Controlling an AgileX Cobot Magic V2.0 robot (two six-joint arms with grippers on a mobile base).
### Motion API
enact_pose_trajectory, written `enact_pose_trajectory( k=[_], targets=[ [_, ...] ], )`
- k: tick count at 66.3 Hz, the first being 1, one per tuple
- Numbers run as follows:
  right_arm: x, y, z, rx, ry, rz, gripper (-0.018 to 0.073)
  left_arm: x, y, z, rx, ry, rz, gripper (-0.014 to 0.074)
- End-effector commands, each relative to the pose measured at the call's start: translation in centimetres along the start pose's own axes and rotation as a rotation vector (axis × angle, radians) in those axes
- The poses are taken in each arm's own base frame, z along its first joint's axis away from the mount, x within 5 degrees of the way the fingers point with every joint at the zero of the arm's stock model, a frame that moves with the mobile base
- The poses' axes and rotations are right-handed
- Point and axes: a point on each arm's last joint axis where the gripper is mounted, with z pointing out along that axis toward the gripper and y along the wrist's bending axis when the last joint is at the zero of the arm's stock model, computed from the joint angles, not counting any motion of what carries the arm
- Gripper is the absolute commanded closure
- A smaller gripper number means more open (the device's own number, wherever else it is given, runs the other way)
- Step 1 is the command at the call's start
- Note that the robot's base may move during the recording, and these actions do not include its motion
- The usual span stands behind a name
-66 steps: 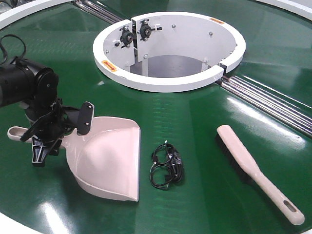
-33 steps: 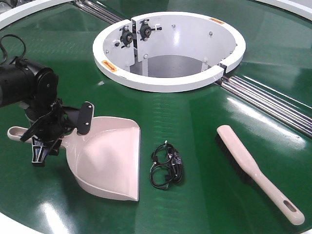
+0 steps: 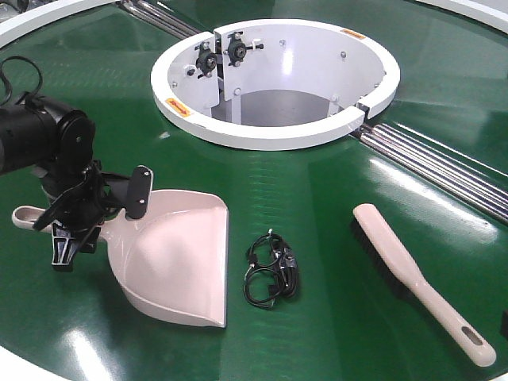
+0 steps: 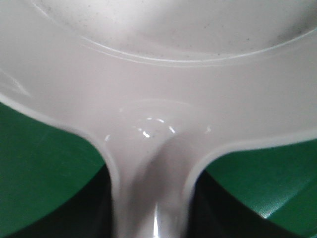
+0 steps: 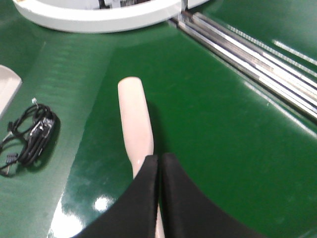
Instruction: Clean and inspect green conveyor with broom and dustpan
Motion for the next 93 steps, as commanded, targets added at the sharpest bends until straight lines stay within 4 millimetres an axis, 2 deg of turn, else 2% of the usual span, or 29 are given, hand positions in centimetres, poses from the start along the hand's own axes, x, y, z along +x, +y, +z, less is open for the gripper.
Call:
enact_pose_trajectory(
  k=[1, 10, 16, 27, 37, 47, 70, 78, 93],
  targets=[
    [-1.3, -0.1, 0.1, 0.003, -0.042, 0.014, 0.0566, 0.3, 0.4, -2.3, -0.080, -0.018, -0.030, 0.0603],
    [-1.3, 0.0, 0.5, 0.000, 0.070, 0.007, 0.0538, 0.3, 0.4, -2.3, -0.080, -0.018, -0.030, 0.0603],
    [-2.0, 0.3, 0.5, -0.021, 0.149, -0.011, 0.0478, 0.3, 0.4, -2.3, -0.080, -0.018, -0.030, 0.0603],
    [-3.7, 0.8, 1.3, -0.044, 0.226, -0.076, 0.0288, 0.3, 0.4, -2.3, -0.079, -0.017, -0.030, 0.0603],
    [-5.0, 1.1, 3.3, -0.023, 0.288, -0.094, 0.0103, 0.3, 0.4, -2.3, -0.078, -0.017, -0.030, 0.0603],
    [-6.2, 1.9, 5.9, -0.033, 0.367, -0.136, -0.0012, 0.3, 0.4, -2.3, -0.078, -0.017, -0.030, 0.0603],
    [-8.3, 2.7, 12.6, -0.013, 0.694, -0.197, -0.0022, 0.3, 0.4, -2.3, -0.078, -0.017, -0.030, 0.0603],
    [-7.9, 2.9, 14.7, -0.017, 0.788, -0.222, -0.0022, 0.3, 0.4, -2.3, -0.078, -0.017, -0.030, 0.0603],
    [-5.7, 3.0, 18.2, -0.015, 0.913, -0.231, -0.0022, 0.3, 0.4, -2.3, -0.076, -0.016, -0.030, 0.0603]
  ],
)
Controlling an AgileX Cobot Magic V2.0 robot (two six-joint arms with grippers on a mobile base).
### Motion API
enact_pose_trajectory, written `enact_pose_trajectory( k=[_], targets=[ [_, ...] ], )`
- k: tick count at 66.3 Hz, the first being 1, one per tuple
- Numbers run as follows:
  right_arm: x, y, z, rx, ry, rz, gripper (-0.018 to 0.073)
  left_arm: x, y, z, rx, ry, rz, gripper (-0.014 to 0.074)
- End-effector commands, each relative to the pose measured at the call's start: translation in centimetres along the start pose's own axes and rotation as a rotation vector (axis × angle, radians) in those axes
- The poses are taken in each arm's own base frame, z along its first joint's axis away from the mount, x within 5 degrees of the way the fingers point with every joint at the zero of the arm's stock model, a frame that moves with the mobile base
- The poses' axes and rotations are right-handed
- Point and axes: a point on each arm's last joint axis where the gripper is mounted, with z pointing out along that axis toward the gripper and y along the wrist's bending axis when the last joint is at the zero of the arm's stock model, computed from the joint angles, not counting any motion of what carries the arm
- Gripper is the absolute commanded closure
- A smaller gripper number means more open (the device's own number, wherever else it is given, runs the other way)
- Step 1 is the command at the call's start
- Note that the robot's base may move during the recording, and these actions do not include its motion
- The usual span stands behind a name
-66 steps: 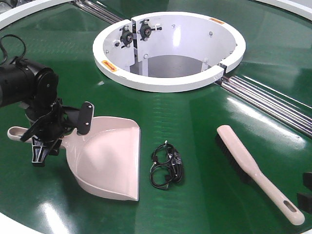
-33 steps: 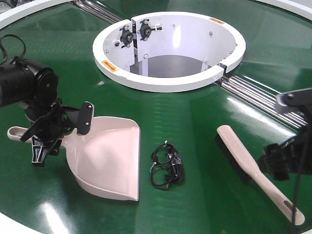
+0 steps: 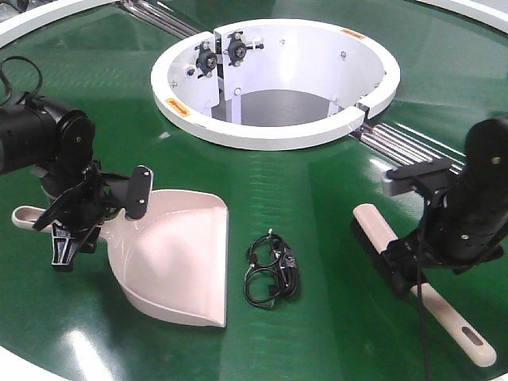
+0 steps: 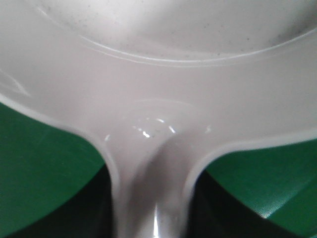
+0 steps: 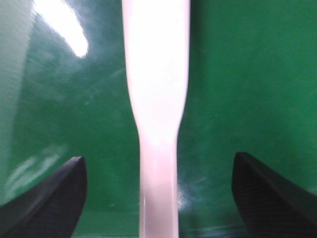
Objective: Clean and inspect green conveyor with broom and dustpan
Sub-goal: 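Reach the right gripper to the pink brush handle and grasp it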
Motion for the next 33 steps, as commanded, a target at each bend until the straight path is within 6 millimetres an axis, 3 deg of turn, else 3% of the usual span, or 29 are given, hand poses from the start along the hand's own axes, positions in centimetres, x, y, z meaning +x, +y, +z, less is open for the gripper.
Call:
enact_pose_trajectory(
  k=[1, 20, 33],
  targets=[
    [-0.8, -0.2, -0.1, 0.016, -0.019, -0.019, -0.0022, 0.3, 0.4, -2.3, -0.076, -0.016, -0.029, 0.0603],
    [-2.1, -0.2, 3.2, 0.013, 0.046, -0.019, -0.0016, 0.3, 0.4, -2.3, -0.076, -0.016, -0.029, 0.0603],
    [-2.2, -0.1, 4.3, 0.011, 0.086, -0.019, 0.0067, 0.3, 0.4, -2.3, -0.076, -0.016, -0.029, 0.0603]
  ],
)
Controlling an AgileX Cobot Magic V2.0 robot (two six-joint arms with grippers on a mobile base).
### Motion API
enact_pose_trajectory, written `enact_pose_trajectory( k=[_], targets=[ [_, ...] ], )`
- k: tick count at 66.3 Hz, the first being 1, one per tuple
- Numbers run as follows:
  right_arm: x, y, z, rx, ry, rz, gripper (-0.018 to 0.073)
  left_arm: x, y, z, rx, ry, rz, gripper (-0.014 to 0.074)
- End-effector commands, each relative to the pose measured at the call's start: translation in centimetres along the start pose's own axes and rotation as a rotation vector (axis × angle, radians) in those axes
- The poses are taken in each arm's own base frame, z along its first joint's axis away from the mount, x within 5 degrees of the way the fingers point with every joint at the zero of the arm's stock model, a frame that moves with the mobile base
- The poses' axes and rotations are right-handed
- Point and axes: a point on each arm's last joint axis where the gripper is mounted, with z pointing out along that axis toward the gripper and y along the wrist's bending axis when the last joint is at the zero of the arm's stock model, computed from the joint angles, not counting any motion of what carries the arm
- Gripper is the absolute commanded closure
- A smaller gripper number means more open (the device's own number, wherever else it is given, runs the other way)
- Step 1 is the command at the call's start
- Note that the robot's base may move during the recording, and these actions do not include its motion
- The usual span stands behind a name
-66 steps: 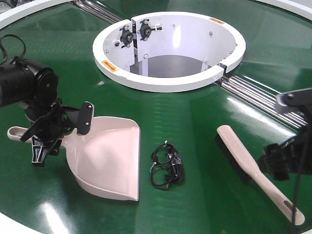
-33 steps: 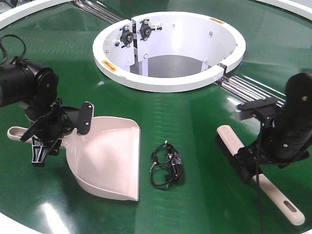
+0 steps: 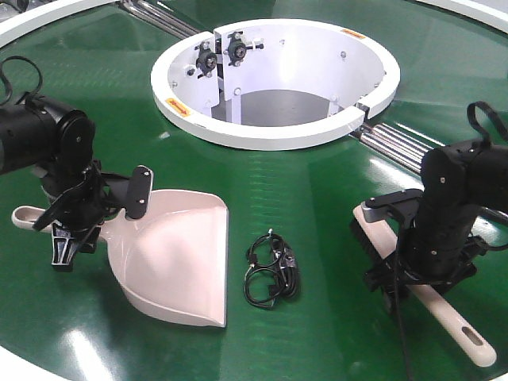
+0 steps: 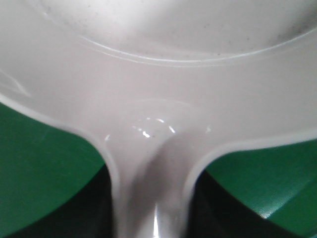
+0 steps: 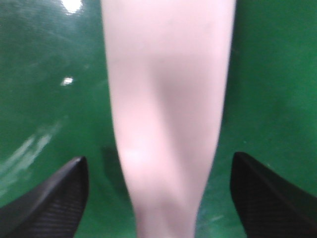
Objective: Clean and inspect green conveyor with broom and dustpan
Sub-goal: 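Reach the right gripper to the pink brush handle and grasp it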
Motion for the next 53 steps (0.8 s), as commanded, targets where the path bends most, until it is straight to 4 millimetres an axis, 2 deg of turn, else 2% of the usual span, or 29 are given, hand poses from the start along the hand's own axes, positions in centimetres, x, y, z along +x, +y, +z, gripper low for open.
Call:
enact_pose_trajectory(
  k=[1, 15, 31, 40, 53],
  targets=[
    [-0.3, -0.3, -1.3, 0.015, -0.044, -0.005, 0.0083, 0.3, 0.4, -2.3, -0.076, -0.016, -0.029, 0.0603],
    [-0.6, -0.3, -0.4, 0.013, -0.018, -0.007, 0.0265, 0.3, 0.4, -2.3, -0.075, -0.016, -0.029, 0.0603],
    [-0.5, -0.3, -1.3, 0.015, -0.059, 0.003, 0.0571, 0.3, 0.4, -2.3, -0.075, -0.016, -0.029, 0.0603],
    [-0.1, -0.3, -2.4, 0.017, -0.097, 0.007, 0.0571, 0.3, 0.4, -2.3, -0.075, -0.016, -0.029, 0.0603],
    [1.1, -0.4, -5.2, 0.021, -0.178, 0.033, 0.0568, 0.3, 0.3, -2.3, -0.072, -0.014, -0.029, 0.0603]
  ],
)
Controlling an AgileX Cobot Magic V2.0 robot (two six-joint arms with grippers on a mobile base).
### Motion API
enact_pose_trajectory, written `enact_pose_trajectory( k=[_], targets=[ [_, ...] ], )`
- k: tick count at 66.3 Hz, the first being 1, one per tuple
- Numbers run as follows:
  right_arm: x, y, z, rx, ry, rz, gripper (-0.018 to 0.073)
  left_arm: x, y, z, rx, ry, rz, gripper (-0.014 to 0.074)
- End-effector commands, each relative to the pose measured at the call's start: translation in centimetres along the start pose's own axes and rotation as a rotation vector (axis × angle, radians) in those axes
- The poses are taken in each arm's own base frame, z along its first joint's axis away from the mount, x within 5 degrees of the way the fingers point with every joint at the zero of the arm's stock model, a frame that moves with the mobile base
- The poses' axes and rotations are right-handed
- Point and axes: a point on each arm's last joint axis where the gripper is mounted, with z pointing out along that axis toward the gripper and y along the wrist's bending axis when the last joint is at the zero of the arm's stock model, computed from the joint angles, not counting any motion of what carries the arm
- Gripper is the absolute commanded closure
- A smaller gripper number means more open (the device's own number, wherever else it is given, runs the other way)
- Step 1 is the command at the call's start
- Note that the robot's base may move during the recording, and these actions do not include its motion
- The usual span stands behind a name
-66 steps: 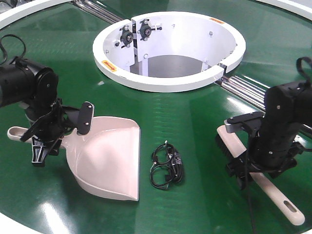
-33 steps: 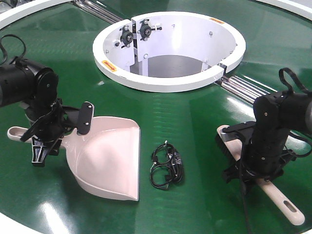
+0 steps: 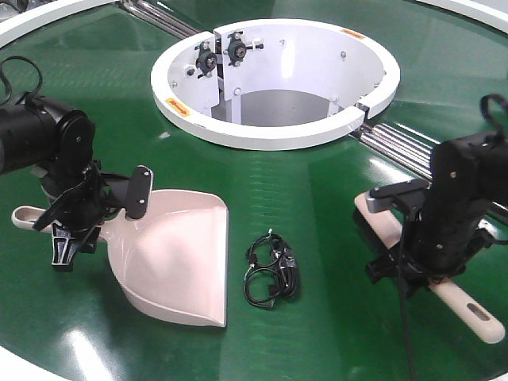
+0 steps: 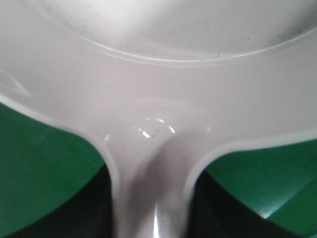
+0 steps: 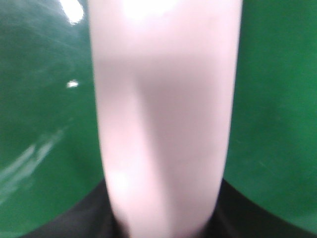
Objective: Clean and inspect green conveyor with broom and dustpan
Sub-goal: 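Reach the right gripper to the pink brush handle and grasp it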
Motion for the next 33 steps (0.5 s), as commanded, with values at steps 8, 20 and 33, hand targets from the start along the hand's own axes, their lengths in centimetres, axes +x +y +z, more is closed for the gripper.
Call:
enact_pose_trajectory(
  k=[8, 20, 33],
  targets=[
    [1.1, -0.4, -4.9, 0.018, -0.150, 0.031, 0.0567, 0.3, 0.3, -2.3, -0.072, -0.014, -0.028, 0.0603],
    [2.4, -0.1, -6.4, 0.001, -0.157, 0.075, 0.0564, 0.3, 0.3, -2.3, -0.072, -0.014, -0.028, 0.0603],
    [2.9, 2.2, -5.9, -0.002, -0.048, 0.062, 0.0564, 0.3, 0.3, -2.3, -0.070, -0.014, -0.028, 0.0603]
  ],
)
